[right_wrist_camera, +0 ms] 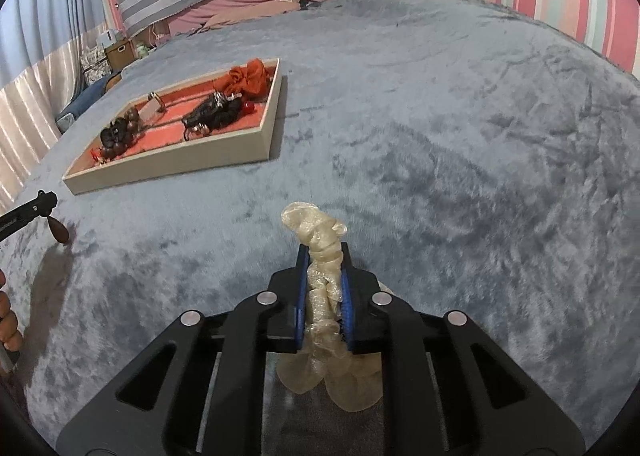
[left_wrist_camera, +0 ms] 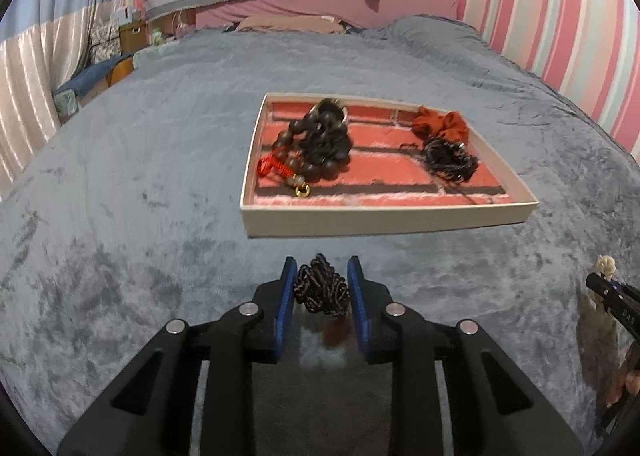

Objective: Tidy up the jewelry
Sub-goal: 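Carry the pendant and cream scrunchie in both tools over the tray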

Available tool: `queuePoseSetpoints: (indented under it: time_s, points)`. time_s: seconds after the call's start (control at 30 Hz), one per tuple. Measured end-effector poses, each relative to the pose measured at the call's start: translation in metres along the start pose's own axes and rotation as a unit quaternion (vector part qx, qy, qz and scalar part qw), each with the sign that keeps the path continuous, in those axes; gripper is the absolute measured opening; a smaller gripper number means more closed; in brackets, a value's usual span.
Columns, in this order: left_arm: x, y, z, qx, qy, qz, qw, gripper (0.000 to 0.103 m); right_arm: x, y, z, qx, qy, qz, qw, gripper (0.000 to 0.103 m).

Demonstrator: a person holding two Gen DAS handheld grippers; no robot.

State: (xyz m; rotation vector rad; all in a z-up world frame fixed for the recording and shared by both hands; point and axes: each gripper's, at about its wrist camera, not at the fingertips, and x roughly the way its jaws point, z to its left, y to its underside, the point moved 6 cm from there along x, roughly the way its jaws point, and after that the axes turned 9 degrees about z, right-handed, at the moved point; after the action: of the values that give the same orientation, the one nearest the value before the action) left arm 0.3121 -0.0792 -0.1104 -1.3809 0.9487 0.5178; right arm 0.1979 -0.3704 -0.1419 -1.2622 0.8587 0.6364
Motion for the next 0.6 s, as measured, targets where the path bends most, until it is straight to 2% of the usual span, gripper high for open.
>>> queuePoseSetpoints:
  time_s: [0.17,0.33,0.6]
  points:
    - [-0.014,-0.015,-0.007,0.008,0.003,-0.013,0.9999,0.026,-0.01,-0.019,0.015,-0.011,-0.003,-0.01,1.0,0.015]
    - [-0.023,-0.048,-0.019,0.027,-0.005,-0.024,0.9993,0.026,-0.01,-0.048,0.036,-0.016,-0.018,-0.012,1.0,0.015]
    - [-0.001,-0.097,-0.027,0.019,-0.013,-0.016,0.9996,0.026,0.003,-0.114,0.084,-0.035,-0.041,-0.014,0.998,0.015]
